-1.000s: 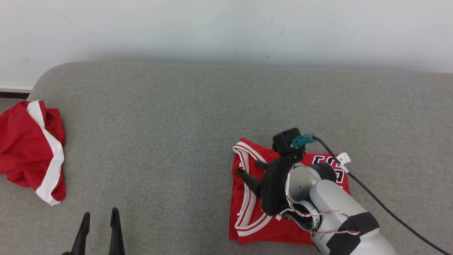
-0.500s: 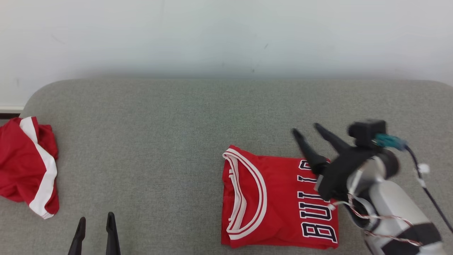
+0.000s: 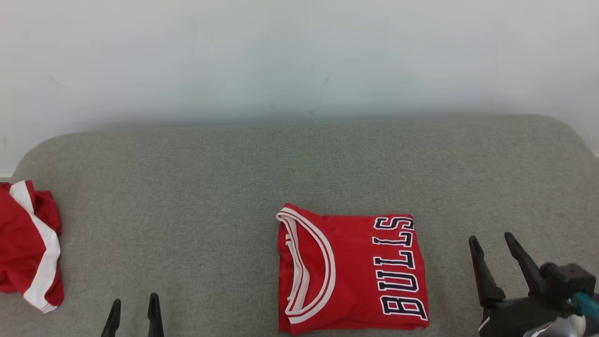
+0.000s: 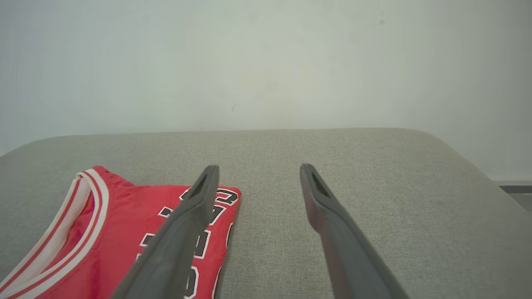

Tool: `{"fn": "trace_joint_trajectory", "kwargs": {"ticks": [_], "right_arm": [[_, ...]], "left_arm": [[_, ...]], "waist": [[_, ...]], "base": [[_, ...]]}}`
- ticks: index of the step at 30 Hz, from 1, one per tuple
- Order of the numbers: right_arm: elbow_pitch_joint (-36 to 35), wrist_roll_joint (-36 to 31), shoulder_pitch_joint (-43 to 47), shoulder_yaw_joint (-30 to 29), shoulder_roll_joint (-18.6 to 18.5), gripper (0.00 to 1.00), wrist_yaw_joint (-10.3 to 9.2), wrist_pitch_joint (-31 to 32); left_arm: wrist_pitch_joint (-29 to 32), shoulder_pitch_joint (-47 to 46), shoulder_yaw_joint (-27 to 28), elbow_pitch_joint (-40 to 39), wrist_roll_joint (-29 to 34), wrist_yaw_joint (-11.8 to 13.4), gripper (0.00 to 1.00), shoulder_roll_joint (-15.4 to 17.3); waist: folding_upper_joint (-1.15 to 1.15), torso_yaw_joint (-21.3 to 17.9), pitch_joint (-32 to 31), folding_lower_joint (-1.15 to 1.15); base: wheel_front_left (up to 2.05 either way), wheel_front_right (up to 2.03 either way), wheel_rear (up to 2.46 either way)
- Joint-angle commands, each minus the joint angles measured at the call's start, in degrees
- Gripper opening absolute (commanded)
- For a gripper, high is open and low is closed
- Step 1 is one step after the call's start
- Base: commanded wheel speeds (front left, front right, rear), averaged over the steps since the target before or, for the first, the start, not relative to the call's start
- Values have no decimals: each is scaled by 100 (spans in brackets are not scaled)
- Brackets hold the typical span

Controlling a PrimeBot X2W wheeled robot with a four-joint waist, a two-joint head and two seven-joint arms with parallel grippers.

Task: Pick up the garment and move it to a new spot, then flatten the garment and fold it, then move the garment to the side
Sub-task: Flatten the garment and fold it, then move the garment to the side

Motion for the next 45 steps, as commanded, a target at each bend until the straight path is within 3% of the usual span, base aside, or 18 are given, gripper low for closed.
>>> {"fn": "trace_joint_trajectory", "kwargs": {"ticks": [1, 7, 16, 45], "right_arm": [[-122, -116, 163, -52, 68, 100, -12, -97], [-415, -446, 719, -160, 383, 100, -12, -467], [-80, -538, 916, -65, 659, 100, -12, -834], [287, -509, 893, -294, 892, 100, -12, -816]], "left_arm": [[-16, -2, -6, 4, 63, 12, 100, -3], [-16, -1, 48, 121, 32, 12, 100, -4], [-16, 152, -6, 296, 133, 12, 100, -3], [-17, 152, 79, 215, 223, 12, 100, -5]], "waist": [[0, -79, -68, 1], [0, -176, -248, 1], [0, -173, -414, 1], [0, -149, -443, 1]], "base": [[0, 0, 0], [0, 0, 0], [0, 0, 0], [0, 0, 0]]}}
